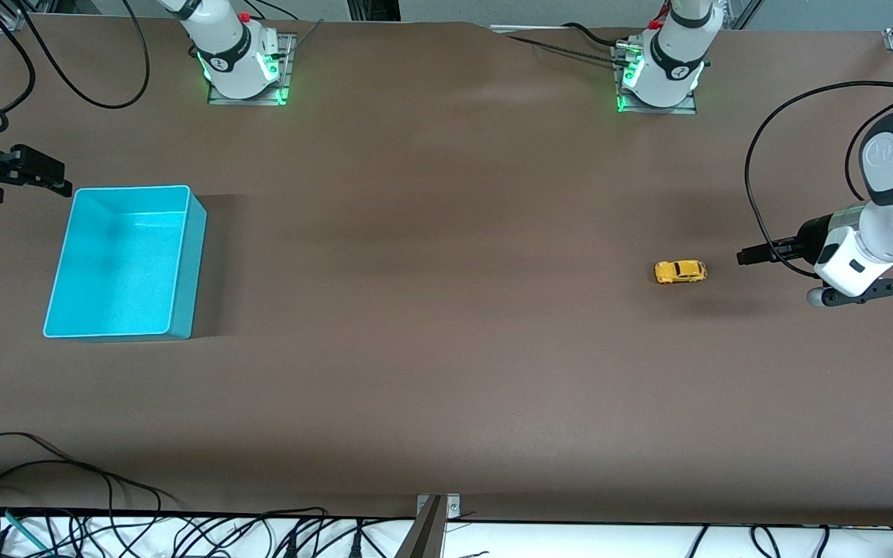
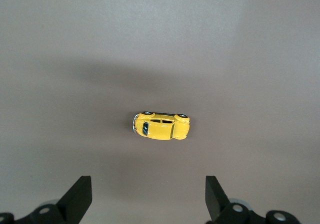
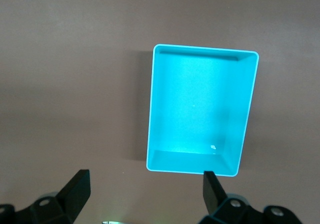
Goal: Wind up and store yellow beetle car
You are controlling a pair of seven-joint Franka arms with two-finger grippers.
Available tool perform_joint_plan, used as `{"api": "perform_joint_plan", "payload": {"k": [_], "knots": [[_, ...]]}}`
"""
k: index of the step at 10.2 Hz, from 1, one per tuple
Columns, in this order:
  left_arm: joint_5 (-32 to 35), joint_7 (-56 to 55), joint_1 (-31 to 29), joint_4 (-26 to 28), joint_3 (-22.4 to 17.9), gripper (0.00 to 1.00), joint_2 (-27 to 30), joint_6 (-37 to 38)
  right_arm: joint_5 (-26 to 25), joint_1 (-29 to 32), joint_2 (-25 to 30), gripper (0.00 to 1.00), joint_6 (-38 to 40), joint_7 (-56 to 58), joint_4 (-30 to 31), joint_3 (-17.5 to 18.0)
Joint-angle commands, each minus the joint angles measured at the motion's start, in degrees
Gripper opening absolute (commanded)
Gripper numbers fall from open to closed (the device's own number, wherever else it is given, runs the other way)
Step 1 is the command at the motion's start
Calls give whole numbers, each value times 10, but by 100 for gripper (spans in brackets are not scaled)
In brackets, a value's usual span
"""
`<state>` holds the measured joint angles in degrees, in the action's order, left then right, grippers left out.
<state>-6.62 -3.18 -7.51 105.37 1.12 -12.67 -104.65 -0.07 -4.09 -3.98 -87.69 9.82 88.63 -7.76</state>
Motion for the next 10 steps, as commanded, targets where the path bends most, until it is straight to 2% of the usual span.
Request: {"api": "perform_joint_plan", "payload": {"k": [1, 10], "knots": [[14, -4, -4, -17, 4, 100, -7, 15, 13, -1, 4, 100, 0, 11, 3, -10], [14, -4, -4, -17, 4, 100, -8, 15, 13, 0, 4, 100, 0, 12, 8, -10]]}}
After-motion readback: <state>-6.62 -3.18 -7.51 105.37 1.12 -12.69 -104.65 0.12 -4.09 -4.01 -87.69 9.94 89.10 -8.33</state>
